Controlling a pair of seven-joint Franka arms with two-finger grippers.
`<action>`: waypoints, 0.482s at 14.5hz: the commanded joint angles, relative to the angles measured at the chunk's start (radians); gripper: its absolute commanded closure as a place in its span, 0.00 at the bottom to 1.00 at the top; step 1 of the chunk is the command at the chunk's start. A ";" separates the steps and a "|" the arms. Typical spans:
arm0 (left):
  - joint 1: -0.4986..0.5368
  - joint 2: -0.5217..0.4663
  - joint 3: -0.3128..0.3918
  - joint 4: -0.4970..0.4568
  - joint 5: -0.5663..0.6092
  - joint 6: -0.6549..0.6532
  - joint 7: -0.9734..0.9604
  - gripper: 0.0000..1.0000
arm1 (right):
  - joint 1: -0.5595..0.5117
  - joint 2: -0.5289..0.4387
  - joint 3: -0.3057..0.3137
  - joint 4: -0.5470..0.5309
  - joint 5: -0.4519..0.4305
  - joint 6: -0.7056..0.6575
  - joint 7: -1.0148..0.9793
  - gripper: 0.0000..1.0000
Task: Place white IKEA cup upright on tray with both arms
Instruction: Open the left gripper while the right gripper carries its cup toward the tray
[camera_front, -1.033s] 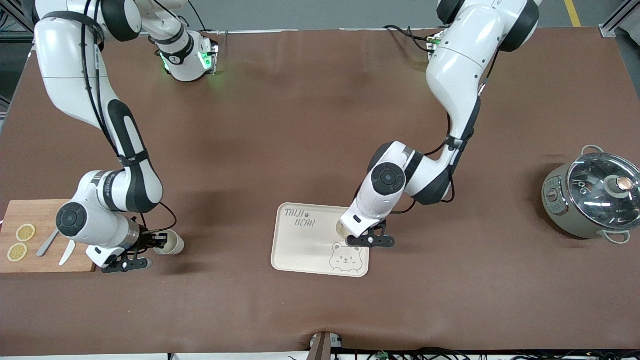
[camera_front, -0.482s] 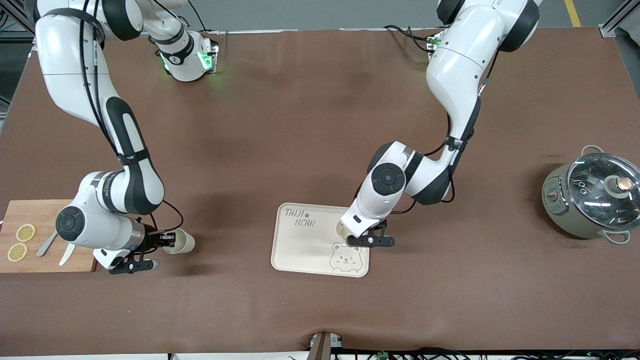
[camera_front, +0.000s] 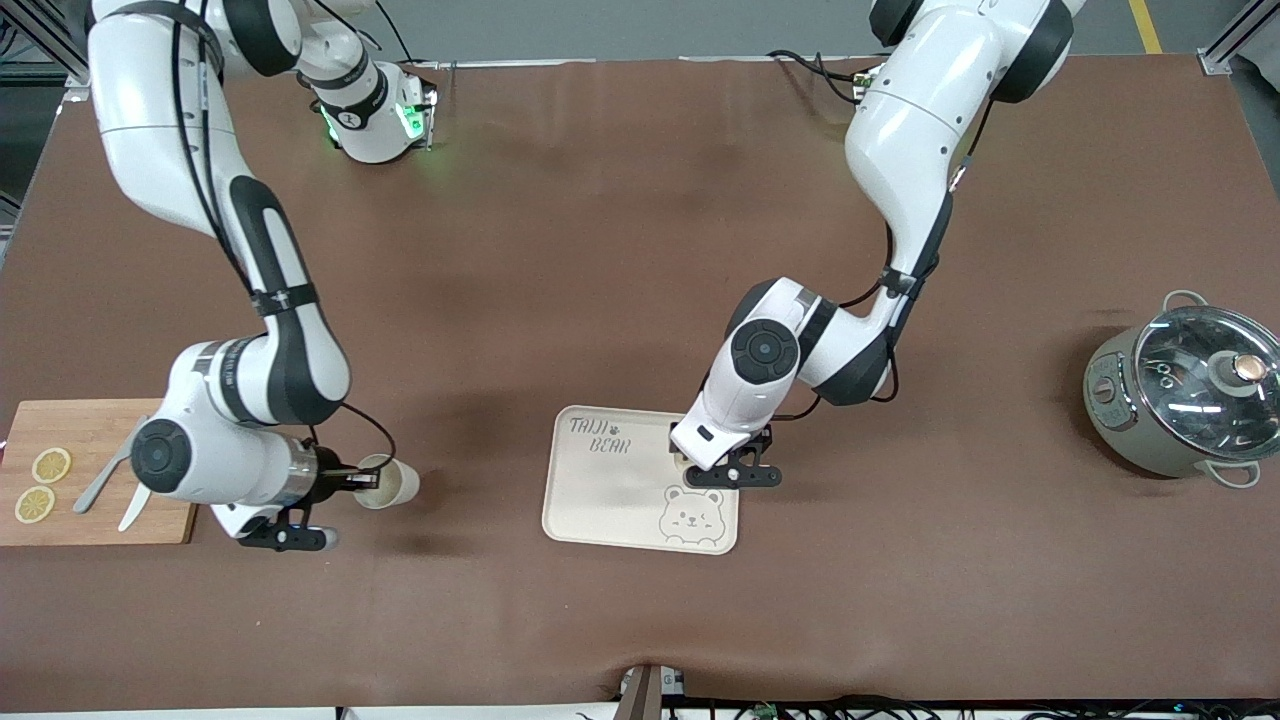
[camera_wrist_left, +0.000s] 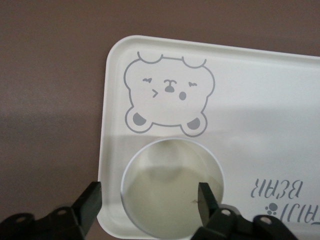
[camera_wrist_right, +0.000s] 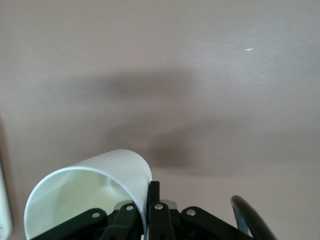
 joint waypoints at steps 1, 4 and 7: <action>-0.009 0.001 0.010 0.014 0.008 0.001 -0.033 0.00 | 0.061 0.004 -0.004 0.035 0.010 -0.017 0.151 1.00; -0.031 -0.002 0.010 0.014 0.008 -0.007 -0.070 0.00 | 0.130 0.008 -0.004 0.048 0.008 -0.002 0.320 1.00; -0.029 -0.023 0.008 0.015 0.010 -0.051 -0.083 0.00 | 0.181 0.015 -0.004 0.061 0.008 0.041 0.435 1.00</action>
